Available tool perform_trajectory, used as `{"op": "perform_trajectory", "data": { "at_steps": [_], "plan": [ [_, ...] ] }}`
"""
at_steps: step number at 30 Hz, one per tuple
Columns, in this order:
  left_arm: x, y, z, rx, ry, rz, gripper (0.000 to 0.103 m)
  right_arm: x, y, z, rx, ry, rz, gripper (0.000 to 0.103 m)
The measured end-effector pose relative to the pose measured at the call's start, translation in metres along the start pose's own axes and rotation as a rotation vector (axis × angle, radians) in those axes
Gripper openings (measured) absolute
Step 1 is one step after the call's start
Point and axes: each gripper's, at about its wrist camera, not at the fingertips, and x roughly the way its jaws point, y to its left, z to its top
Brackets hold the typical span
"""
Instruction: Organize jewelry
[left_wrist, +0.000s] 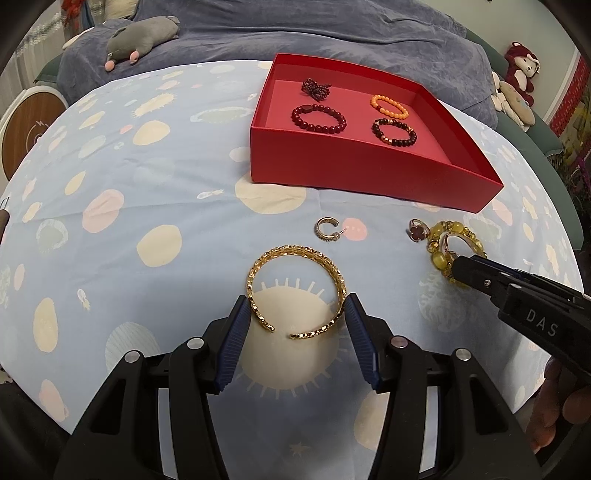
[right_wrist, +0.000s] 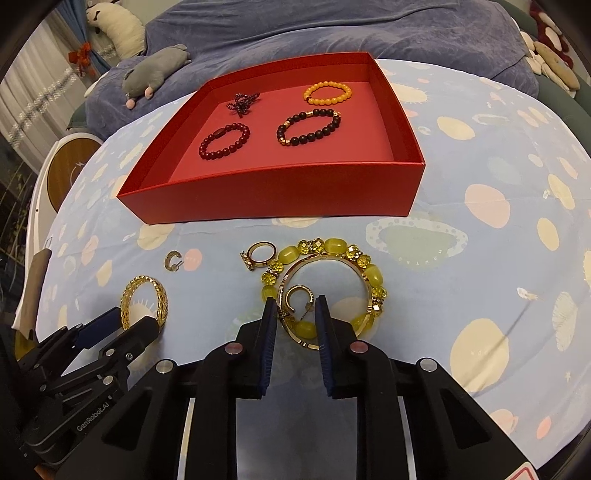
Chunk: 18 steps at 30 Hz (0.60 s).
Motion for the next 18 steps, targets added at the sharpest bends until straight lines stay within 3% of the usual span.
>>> {"op": "perform_trajectory", "data": {
  "at_steps": [3,5,7,18],
  "plan": [
    [0.000,0.000,0.000,0.000,0.001,-0.001,0.050,-0.008,-0.005,-0.001,0.017,-0.024,0.004,0.017],
    [0.000,0.000,-0.002,0.000,0.001,-0.002,0.050,-0.015,-0.010,-0.003,0.039,-0.041,-0.002,0.030],
    [0.000,0.000,-0.002,-0.002,0.000,-0.002,0.050,-0.021,-0.016,-0.004,0.053,-0.058,-0.021,0.049],
    [-0.001,-0.001,-0.005,-0.002,-0.001,-0.004,0.051,-0.013,-0.014,-0.006,0.054,-0.030,-0.023,0.055]
  ]
}}
